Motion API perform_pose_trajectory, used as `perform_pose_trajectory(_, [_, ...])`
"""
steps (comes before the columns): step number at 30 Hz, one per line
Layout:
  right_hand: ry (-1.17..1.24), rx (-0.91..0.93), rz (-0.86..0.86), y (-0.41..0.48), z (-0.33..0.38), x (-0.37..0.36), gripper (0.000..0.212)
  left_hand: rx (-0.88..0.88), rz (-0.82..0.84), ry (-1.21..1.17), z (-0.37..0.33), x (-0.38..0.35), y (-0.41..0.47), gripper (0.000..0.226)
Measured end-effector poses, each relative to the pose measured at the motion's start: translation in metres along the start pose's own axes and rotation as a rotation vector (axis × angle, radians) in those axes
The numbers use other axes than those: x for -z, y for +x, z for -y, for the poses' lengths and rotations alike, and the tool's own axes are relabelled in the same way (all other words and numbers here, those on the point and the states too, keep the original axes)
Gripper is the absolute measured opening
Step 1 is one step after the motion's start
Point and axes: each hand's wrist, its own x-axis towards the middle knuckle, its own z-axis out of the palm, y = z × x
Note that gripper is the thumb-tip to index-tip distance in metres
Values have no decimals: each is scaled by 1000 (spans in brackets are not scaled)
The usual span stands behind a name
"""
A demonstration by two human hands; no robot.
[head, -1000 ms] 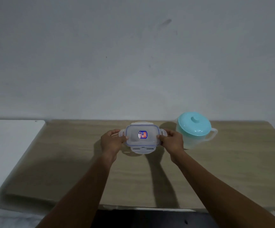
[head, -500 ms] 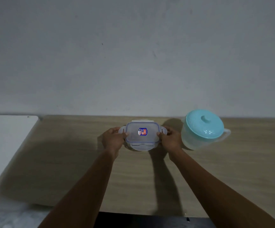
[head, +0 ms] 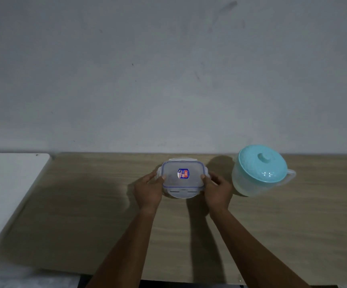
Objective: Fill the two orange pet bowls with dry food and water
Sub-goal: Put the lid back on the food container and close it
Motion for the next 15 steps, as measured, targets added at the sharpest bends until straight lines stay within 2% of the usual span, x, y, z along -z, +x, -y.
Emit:
perform_pose_trajectory(5, [62, -44, -25, -6, -2, -3, 39, 66, 96, -41, 5, 3, 3, 24])
perform_pose_trajectory(9, [75, -58, -18, -8, -3, -3, 39, 110, 177, -47, 7, 5, 9, 29])
perform_pose_trajectory(12, [118, -118, -6, -6, -5, -4, 32, 146, 236, -40, 3, 8, 10, 29])
perform_pose_trajectory(15, [172, -228, 97, 0, -3, 2, 20, 221, 295, -34, -3, 12, 15, 27])
